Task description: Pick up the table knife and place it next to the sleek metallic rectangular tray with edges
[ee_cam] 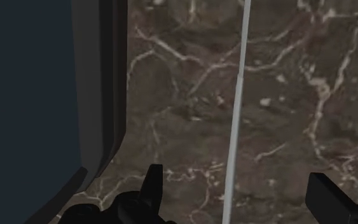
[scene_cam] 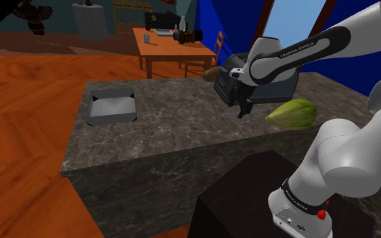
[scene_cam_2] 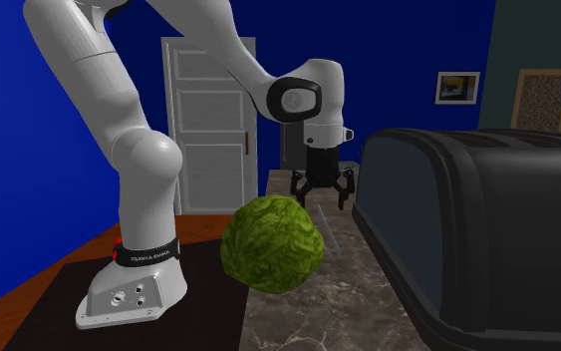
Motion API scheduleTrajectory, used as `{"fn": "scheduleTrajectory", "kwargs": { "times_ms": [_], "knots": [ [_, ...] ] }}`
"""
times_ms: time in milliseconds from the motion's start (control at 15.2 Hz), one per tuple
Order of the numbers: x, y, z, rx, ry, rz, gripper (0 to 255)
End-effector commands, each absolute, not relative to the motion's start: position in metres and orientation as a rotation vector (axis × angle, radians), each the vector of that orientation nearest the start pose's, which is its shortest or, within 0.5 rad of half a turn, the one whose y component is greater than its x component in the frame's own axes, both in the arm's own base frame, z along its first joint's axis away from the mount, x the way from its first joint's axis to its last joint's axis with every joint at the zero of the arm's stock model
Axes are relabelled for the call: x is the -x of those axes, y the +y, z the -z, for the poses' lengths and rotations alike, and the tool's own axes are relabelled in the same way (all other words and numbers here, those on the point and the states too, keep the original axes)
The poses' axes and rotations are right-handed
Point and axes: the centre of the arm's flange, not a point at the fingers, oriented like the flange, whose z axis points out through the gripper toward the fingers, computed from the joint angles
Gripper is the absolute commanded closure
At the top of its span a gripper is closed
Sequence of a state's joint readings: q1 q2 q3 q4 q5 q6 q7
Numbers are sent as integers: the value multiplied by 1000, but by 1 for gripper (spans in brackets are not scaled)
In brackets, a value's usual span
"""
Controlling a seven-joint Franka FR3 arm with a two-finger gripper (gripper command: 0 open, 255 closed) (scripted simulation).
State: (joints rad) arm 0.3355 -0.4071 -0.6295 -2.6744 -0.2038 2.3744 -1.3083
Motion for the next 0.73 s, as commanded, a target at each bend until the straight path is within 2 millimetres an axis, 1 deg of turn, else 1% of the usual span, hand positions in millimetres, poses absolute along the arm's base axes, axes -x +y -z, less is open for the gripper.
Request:
{"fn": "scheduleTrajectory", "kwargs": {
  "times_ms": [0,594,660],
  "knots": [
    [-385,-106,-346,2572,-1747,156,255],
    [-385,-106,-346,2572,-1747,156,255],
    [-385,-106,-352,2572,-1747,156,255]
  ]
}}
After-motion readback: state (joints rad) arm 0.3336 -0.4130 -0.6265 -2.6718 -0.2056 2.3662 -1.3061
